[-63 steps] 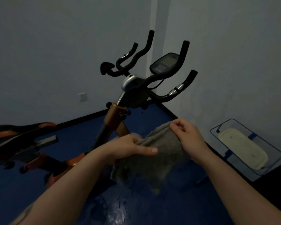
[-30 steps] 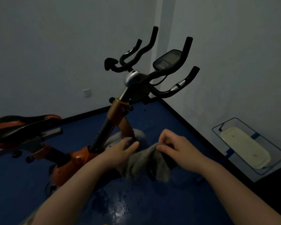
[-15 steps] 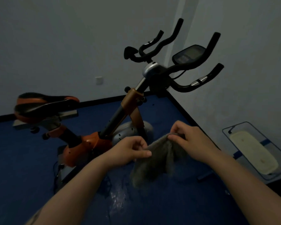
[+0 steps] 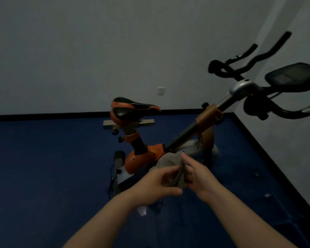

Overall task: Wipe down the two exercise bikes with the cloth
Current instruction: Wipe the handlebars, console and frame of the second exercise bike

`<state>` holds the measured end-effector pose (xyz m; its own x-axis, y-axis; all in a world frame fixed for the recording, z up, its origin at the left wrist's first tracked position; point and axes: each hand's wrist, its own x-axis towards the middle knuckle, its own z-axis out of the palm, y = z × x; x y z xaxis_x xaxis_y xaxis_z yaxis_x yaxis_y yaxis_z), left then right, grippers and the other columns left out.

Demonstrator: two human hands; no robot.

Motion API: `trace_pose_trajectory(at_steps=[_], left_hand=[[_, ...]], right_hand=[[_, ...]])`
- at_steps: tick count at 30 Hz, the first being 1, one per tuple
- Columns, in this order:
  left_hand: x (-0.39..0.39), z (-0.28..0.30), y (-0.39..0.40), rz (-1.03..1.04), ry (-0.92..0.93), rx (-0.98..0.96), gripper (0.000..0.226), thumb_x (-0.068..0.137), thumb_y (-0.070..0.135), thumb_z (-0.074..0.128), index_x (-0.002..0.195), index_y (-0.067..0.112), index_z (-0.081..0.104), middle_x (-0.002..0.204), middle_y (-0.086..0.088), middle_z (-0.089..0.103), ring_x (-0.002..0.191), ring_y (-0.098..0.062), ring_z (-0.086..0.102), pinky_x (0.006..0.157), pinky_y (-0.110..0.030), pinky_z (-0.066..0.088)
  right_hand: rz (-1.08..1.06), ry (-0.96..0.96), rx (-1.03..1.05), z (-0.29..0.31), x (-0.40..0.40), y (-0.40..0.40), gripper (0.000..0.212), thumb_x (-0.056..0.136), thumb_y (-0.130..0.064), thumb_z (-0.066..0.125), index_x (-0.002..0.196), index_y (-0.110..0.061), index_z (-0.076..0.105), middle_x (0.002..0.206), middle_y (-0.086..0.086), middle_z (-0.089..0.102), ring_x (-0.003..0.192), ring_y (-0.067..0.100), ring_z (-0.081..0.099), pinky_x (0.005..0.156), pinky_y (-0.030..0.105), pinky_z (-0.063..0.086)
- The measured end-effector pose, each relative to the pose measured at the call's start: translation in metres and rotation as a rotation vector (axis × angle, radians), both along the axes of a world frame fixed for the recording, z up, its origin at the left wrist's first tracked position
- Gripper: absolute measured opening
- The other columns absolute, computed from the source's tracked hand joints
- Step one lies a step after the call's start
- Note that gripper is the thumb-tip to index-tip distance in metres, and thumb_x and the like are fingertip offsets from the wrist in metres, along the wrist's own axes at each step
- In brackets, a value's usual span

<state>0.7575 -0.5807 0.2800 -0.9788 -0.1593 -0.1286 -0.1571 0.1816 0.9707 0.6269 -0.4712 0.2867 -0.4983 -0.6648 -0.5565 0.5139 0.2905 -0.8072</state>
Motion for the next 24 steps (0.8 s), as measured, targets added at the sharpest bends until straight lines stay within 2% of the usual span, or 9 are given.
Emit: trace_pose_trajectory(at_steps=[3,6,8,10,12,14,17,22,24], left_hand=[[0.036,0.010,-0.051,0.015,0.016,-0.047,0.047,0.085,0.017,0.073,0.130,0.022,0.060,0.123,0.009,0.066,0.114,-0.002,0.060,0.096,-0.023,0.050],[0.062,0.018,-0.096,0.266,0.099,-0.135,0.019,0.084,0.019,0.074,0.102,0.025,0.072,0.095,0.010,0.073,0.090,-0.003,0.068,0.080,-0.024,0.053],[0.075,0.017,-0.126,0.419,0.126,-0.253,0.022,0.083,0.024,0.074,0.104,0.028,0.069,0.098,0.012,0.071,0.094,-0.001,0.065,0.084,-0.027,0.053],[0.082,0.017,-0.149,0.339,0.061,-0.344,0.043,0.083,0.033,0.074,0.123,0.030,0.060,0.122,0.017,0.060,0.113,0.002,0.055,0.097,-0.021,0.045],[0.088,0.014,-0.164,0.187,-0.057,-0.370,0.050,0.083,0.041,0.071,0.130,0.030,0.056,0.130,0.018,0.054,0.119,0.002,0.049,0.096,-0.015,0.041],[0.091,0.008,-0.174,0.141,-0.078,-0.342,0.029,0.086,0.036,0.070,0.111,0.022,0.066,0.112,0.008,0.064,0.103,-0.007,0.060,0.087,-0.022,0.051],[0.090,0.001,-0.184,0.227,-0.008,-0.329,0.016,0.086,0.027,0.071,0.086,0.012,0.064,0.082,0.000,0.064,0.077,-0.013,0.062,0.075,-0.033,0.051],[0.080,-0.013,-0.194,0.168,0.010,-0.334,0.007,0.084,0.030,0.072,0.086,0.027,0.066,0.086,0.010,0.067,0.081,0.001,0.062,0.073,-0.019,0.050],[0.075,-0.019,-0.204,0.221,0.001,-0.311,0.007,0.085,0.030,0.072,0.090,0.028,0.067,0.090,0.011,0.068,0.084,0.001,0.063,0.077,-0.021,0.051]], right_hand=[[0.052,0.036,0.004,0.000,0.026,-0.033,0.033,0.091,-0.035,0.061,0.115,-0.014,0.068,0.103,0.007,0.074,0.092,0.020,0.071,0.074,0.033,0.054],[0.065,0.122,0.000,0.002,0.051,-0.064,0.025,0.093,-0.023,0.060,0.113,-0.010,0.068,0.096,0.007,0.075,0.082,0.017,0.072,0.063,0.027,0.053],[0.093,0.177,-0.022,0.004,0.067,-0.084,0.022,0.094,-0.021,0.059,0.112,-0.011,0.068,0.095,0.005,0.075,0.082,0.015,0.072,0.061,0.023,0.052],[0.137,0.234,-0.044,0.007,0.079,-0.102,0.020,0.096,-0.021,0.057,0.111,-0.012,0.068,0.097,0.005,0.075,0.088,0.016,0.072,0.065,0.022,0.054],[0.155,0.268,-0.079,0.011,0.089,-0.118,0.020,0.097,-0.021,0.056,0.111,-0.013,0.067,0.099,0.006,0.074,0.092,0.019,0.071,0.069,0.024,0.055],[0.147,0.300,-0.109,0.014,0.096,-0.129,0.020,0.096,-0.024,0.057,0.112,-0.014,0.065,0.100,0.005,0.074,0.094,0.019,0.071,0.071,0.026,0.056],[0.172,0.380,-0.104,0.014,0.101,-0.134,0.032,0.085,-0.032,0.070,0.113,-0.018,0.064,0.103,0.001,0.074,0.097,0.016,0.070,0.079,0.030,0.057],[0.113,0.286,-0.017,-0.002,0.097,-0.139,0.034,0.083,-0.018,0.075,0.111,-0.004,0.062,0.096,0.010,0.075,0.090,0.022,0.072,0.067,0.025,0.056],[0.044,0.212,-0.010,-0.004,0.088,-0.148,0.031,0.086,-0.020,0.071,0.111,-0.004,0.063,0.096,0.012,0.074,0.088,0.025,0.072,0.065,0.028,0.056]])
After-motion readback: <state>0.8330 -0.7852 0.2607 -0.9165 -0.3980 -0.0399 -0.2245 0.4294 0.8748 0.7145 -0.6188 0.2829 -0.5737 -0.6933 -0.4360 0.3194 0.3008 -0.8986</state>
